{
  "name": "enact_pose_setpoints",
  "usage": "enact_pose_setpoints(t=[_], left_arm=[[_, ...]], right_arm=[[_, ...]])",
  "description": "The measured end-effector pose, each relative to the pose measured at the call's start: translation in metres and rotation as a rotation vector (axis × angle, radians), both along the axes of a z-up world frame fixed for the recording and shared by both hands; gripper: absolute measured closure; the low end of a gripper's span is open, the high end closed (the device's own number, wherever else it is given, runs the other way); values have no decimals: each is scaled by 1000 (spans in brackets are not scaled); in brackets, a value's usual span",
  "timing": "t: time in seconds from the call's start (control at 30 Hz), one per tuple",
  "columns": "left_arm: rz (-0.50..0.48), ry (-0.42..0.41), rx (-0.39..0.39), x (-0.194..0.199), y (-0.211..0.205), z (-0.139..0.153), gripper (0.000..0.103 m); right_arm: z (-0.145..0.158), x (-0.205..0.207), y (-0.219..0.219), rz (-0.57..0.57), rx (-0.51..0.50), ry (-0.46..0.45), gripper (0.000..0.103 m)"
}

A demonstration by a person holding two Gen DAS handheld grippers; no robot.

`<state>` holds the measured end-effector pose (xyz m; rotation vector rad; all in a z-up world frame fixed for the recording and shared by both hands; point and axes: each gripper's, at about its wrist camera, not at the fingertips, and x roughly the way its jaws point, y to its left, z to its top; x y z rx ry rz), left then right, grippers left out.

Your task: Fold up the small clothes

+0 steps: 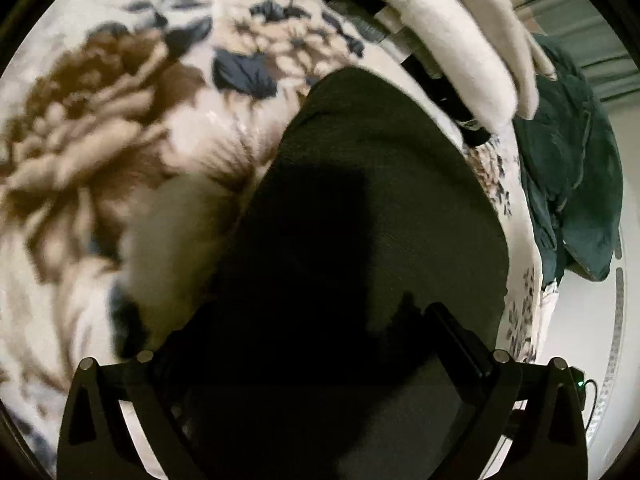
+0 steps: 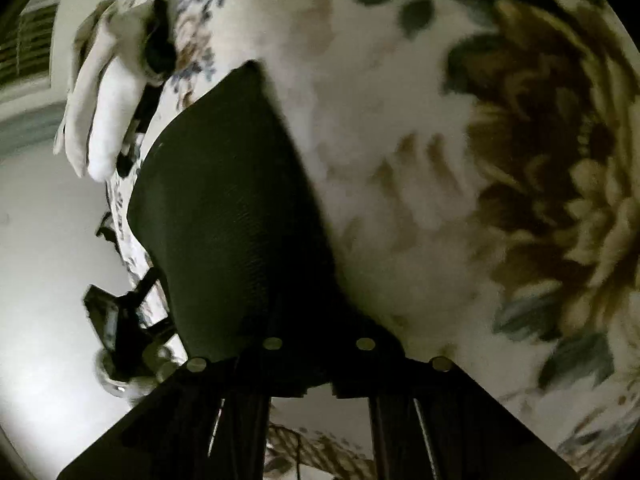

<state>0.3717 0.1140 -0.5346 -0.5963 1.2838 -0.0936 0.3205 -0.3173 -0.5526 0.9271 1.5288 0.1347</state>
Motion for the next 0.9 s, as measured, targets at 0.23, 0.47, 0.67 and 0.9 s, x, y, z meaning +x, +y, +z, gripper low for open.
enact_pose_setpoints(t=[0.23, 0.47, 0.67, 0.9], left_arm=[[-23, -17, 63, -34, 16, 30, 6], [-10, 9, 4, -26, 30, 15, 6], [-67, -23, -145, 9, 33, -12, 6], [-192, -16, -277, 39, 19, -34, 6]], right_arm=[[39, -21, -12, 8, -151, -9, 99], [3, -7, -19, 39, -78, 41, 91], [-21, 32, -37, 34, 127, -100, 44], [-66, 74, 3, 135, 490, -116, 43]])
